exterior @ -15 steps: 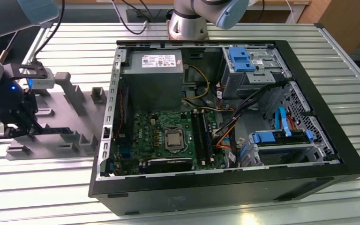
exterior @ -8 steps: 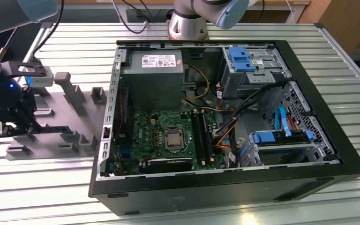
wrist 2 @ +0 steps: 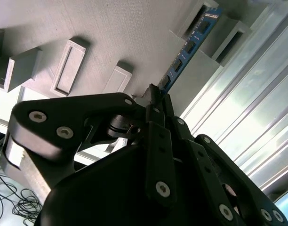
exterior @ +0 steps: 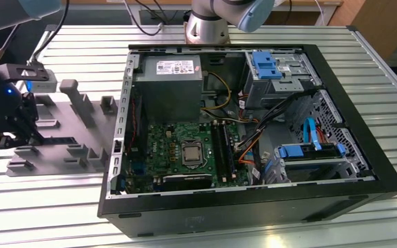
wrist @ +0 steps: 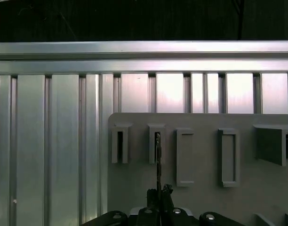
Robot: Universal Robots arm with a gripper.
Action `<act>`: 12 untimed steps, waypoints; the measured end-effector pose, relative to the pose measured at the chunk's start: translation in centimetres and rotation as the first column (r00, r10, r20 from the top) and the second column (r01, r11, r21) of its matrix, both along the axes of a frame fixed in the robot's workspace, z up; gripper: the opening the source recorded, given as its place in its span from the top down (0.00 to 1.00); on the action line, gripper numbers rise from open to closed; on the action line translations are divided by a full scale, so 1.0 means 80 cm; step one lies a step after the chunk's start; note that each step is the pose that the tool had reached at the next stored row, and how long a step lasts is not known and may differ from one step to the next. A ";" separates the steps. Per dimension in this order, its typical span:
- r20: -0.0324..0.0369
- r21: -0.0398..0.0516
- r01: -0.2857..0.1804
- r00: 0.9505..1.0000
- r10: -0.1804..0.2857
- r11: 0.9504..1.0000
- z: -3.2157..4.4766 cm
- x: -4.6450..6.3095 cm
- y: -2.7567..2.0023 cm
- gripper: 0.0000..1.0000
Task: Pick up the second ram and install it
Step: 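Pick up the second ram and move it above second insertion slot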
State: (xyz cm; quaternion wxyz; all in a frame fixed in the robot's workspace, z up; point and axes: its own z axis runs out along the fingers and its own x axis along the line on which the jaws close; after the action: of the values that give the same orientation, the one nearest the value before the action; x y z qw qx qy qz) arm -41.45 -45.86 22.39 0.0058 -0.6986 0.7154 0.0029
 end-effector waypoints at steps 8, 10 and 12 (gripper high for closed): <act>0.000 0.000 0.000 1.000 0.000 1.000 0.0180 0.000 0.0003 0.86; 0.000 -0.001 0.000 1.000 0.000 1.000 0.0212 0.000 0.0005 0.86; 0.001 -0.002 0.003 1.000 -0.003 1.000 0.0216 0.000 0.0007 0.86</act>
State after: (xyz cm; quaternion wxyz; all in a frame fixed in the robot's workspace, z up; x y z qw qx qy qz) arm -41.45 -45.80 24.11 0.0053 -0.6977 0.7164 0.0019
